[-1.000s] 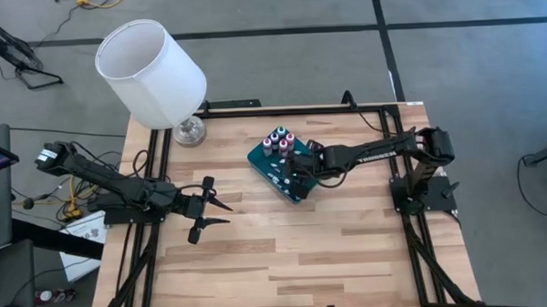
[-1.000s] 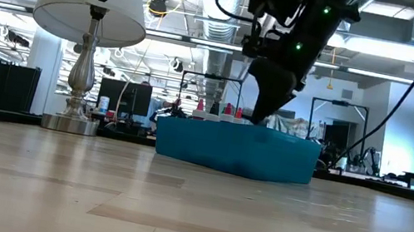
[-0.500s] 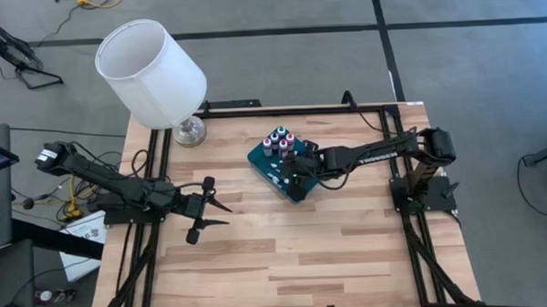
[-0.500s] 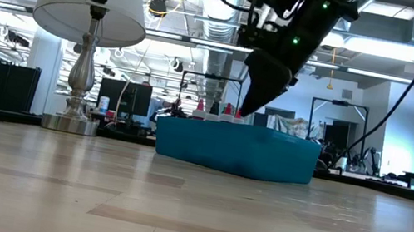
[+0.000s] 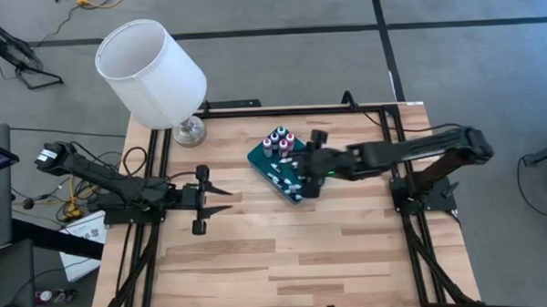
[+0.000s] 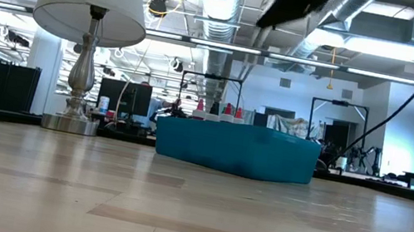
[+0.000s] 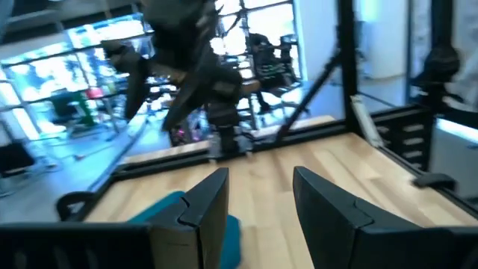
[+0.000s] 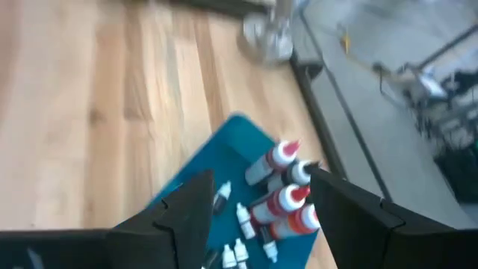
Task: Pick & Place food coloring
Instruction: Return to Home Position
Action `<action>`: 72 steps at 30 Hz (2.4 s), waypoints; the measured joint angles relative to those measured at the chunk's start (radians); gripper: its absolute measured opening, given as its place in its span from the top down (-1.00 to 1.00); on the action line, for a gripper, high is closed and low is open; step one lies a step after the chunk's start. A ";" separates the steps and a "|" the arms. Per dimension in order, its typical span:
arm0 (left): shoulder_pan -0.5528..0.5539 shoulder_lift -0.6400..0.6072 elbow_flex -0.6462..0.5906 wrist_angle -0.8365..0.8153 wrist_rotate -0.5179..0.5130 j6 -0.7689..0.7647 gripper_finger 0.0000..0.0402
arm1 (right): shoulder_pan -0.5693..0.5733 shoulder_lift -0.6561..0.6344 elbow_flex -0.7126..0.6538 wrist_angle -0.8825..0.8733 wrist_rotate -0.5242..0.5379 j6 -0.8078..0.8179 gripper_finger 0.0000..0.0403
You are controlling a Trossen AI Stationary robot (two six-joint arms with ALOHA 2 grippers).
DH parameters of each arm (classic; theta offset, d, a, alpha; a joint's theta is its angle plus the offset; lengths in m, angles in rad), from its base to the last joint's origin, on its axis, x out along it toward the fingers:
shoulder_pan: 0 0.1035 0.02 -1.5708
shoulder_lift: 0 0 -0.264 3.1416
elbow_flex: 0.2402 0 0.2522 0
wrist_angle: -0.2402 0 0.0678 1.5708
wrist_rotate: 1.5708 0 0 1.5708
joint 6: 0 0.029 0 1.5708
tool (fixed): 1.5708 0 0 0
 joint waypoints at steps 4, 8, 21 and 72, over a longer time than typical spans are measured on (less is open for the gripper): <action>0.000 0.000 0.000 0.026 -0.048 0.033 0.28 | 0.044 -0.128 0.000 -0.031 0.000 -0.017 -0.07; 0.000 0.000 0.000 0.044 -0.060 0.070 0.28 | 0.104 -0.246 0.000 -0.055 0.000 -0.011 -0.07; 0.228 -0.074 0.013 -0.028 0.135 0.035 0.28 | 0.235 -0.521 -0.142 -0.088 -0.003 0.000 -0.06; 0.788 -0.456 -0.176 -0.285 0.643 -0.165 0.28 | -0.046 -1.009 -0.856 0.563 -0.385 -0.108 -0.06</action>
